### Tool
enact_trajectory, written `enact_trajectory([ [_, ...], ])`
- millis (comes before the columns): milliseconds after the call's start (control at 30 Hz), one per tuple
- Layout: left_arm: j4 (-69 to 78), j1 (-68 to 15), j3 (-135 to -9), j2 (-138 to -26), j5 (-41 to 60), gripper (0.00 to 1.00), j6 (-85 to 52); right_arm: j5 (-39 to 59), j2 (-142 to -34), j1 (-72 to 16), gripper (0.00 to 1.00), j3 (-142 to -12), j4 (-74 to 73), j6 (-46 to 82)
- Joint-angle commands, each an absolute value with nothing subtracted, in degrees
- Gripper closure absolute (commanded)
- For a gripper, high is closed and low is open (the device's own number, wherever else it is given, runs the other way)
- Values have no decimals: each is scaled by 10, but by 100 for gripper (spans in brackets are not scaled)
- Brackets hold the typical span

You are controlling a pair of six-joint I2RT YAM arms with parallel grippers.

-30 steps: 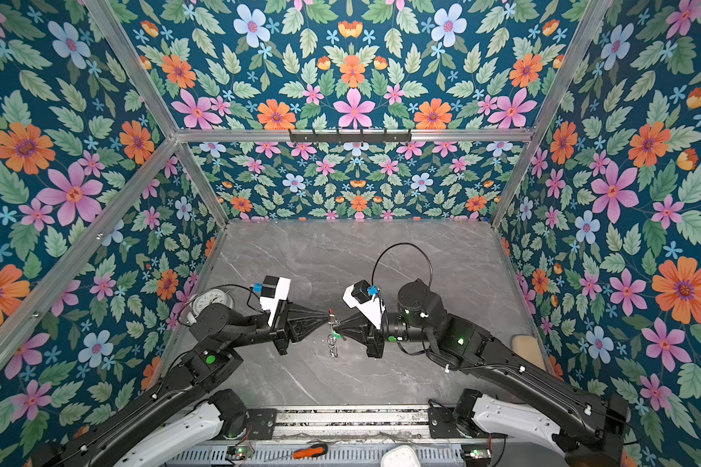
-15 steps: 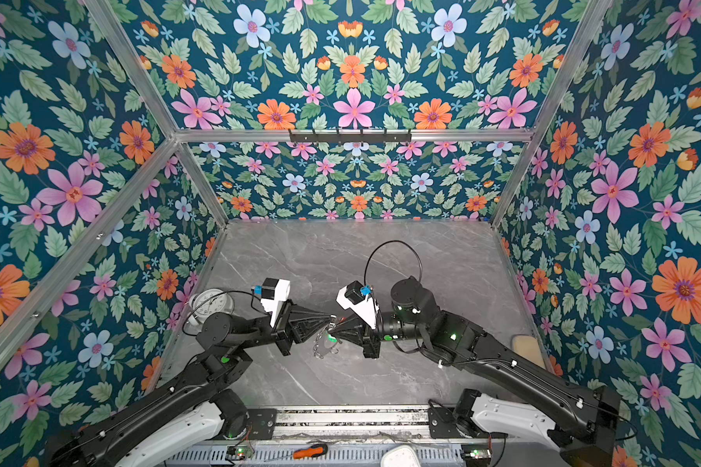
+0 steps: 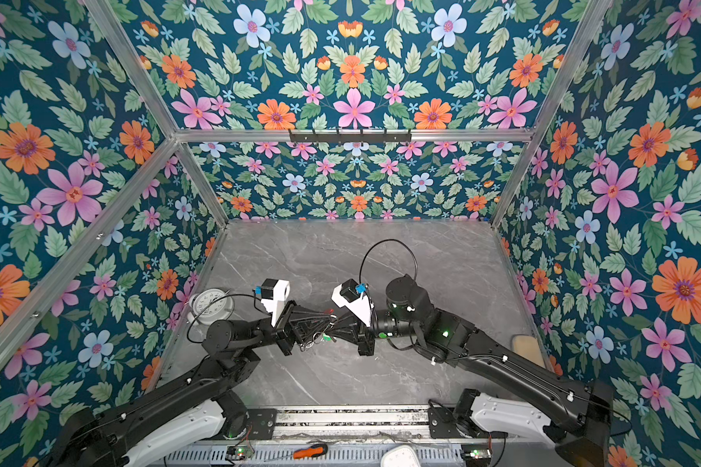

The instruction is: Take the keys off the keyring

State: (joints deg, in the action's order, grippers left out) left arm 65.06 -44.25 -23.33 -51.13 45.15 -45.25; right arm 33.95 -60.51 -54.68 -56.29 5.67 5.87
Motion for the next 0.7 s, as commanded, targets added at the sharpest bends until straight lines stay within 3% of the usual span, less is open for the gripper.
enact_trajectory([
  [0, 708, -442, -227, -509, 445, 100, -463, 350, -610, -548, 100, -560, 27, 68],
  [667, 939, -442, -182, -579, 417, 100, -537, 404, -648, -548, 100, -551, -77, 92],
])
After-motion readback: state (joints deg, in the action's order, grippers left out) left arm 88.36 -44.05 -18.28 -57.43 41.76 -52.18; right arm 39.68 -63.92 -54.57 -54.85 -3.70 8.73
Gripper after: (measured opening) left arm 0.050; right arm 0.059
